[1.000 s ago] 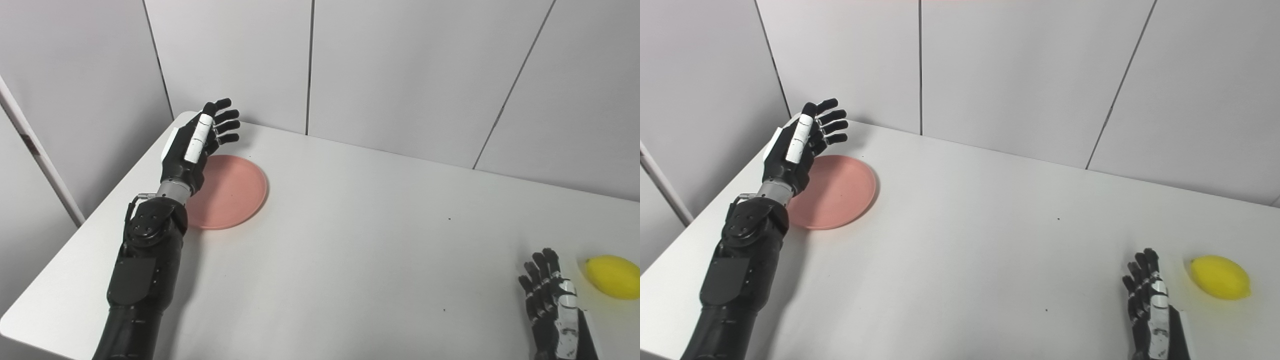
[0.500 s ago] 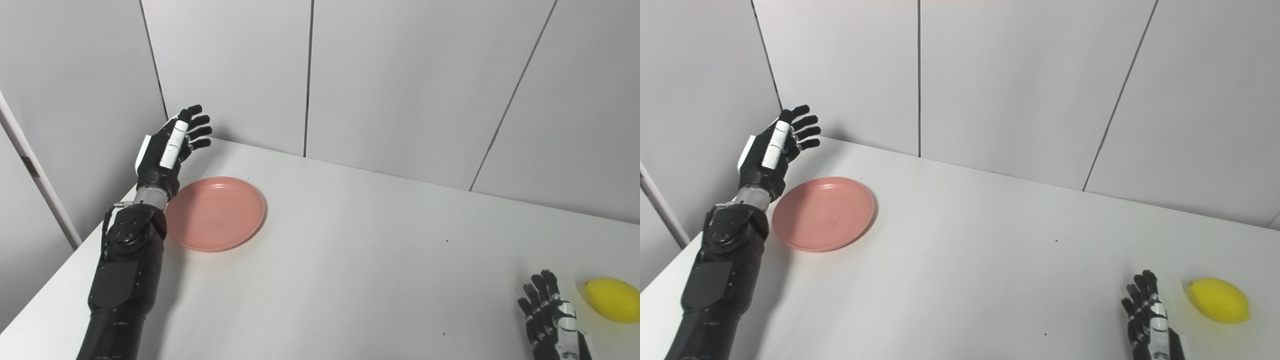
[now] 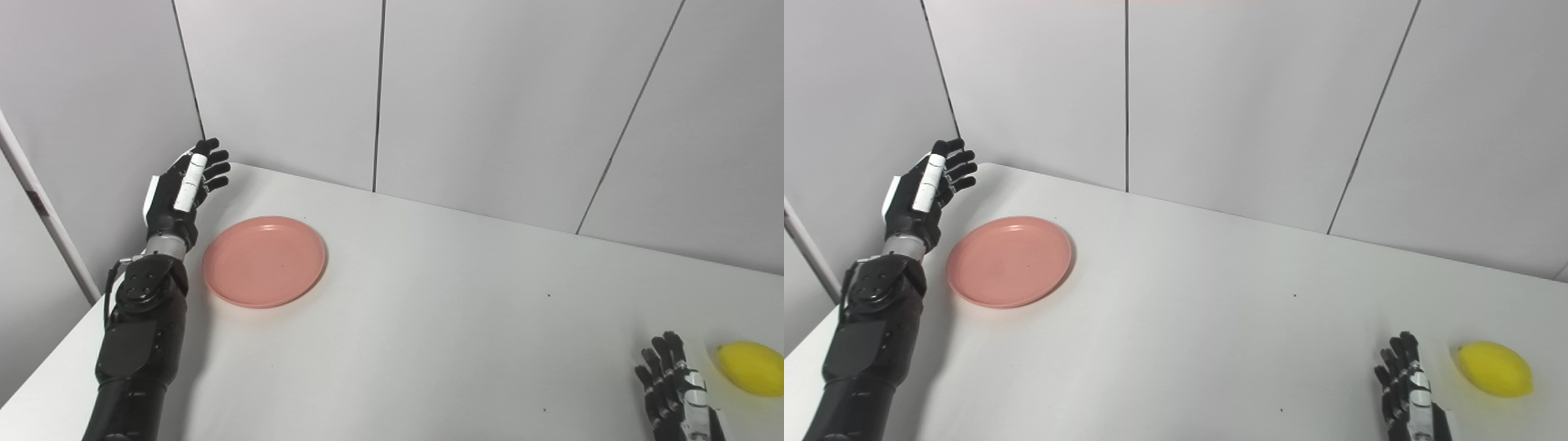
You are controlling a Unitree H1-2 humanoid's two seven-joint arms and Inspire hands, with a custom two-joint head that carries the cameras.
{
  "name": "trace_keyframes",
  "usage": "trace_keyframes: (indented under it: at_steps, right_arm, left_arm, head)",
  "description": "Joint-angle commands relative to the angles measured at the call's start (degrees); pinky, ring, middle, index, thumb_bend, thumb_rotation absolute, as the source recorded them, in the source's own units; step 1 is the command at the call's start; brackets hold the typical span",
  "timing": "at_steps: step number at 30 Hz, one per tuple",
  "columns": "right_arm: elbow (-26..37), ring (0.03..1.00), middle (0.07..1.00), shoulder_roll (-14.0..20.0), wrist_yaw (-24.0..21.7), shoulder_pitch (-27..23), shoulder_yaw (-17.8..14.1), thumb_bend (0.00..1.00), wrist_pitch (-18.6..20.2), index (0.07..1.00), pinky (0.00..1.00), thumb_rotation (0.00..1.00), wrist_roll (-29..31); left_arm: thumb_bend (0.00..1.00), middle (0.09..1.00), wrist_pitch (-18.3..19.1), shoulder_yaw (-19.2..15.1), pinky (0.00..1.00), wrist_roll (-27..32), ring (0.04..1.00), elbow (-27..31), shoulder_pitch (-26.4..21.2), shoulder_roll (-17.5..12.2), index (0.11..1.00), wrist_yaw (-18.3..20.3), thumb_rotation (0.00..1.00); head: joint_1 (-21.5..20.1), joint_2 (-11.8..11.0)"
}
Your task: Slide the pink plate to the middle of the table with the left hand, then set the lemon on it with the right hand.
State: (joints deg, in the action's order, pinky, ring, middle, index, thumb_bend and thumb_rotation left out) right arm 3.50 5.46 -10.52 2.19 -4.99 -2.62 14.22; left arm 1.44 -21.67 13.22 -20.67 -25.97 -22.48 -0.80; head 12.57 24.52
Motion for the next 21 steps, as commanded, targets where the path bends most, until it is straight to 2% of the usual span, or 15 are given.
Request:
trace_keyframes:
  at_steps: [1, 5, 9, 13, 21]
  right_arm:
    - [-2.37, 1.0, 1.0, -1.43, -0.31, 2.54, 0.81, 0.56, -1.0, 1.0, 1.0, 1.0, 0.58]
    - [-2.57, 1.0, 1.0, -1.28, -0.4, 2.46, 0.78, 0.56, -1.16, 1.0, 1.0, 1.0, 0.59]
    - [-2.32, 1.0, 1.0, -1.25, -0.44, 2.55, 0.83, 0.56, -0.99, 1.0, 1.0, 1.0, 0.67]
    - [-1.92, 1.0, 1.0, -1.35, -0.23, 2.69, 0.9, 0.56, -0.72, 1.0, 1.0, 1.0, 0.47]
    - [-2.16, 1.0, 1.0, -1.44, -0.27, 2.57, 0.93, 0.55, -1.22, 1.0, 1.0, 1.0, 0.34]
  left_arm:
    - [0.98, 0.766, -1.92, -0.47, 0.78, -0.39, 0.782, 0.24, -2.06, -2.15, 0.75, -0.41, 0.78]
    - [0.97, 0.781, -2.55, -0.39, 0.81, -0.23, 0.789, -0.95, -1.9, -2.01, 0.759, -0.31, 0.77]
    - [0.92, 0.774, -3.48, -0.07, 0.79, -0.22, 0.79, -3.04, -1.81, -1.92, 0.77, 0.19, 0.78]
    - [0.92, 0.787, -3.86, 0.4, 0.79, -0.46, 0.803, -5.11, -1.65, -1.93, 0.79, 0.16, 0.78]
    - [0.85, 0.807, -7.36, 1.11, 0.81, -0.48, 0.823, -11.94, -2.58, -2.24, 0.776, 0.58, 0.81]
  head:
    - [0.07, 0.01]
    - [0.08, 0.1]
    - [-0.12, 0.27]
    - [-0.22, 0.49]
    - [-0.43, 0.68]
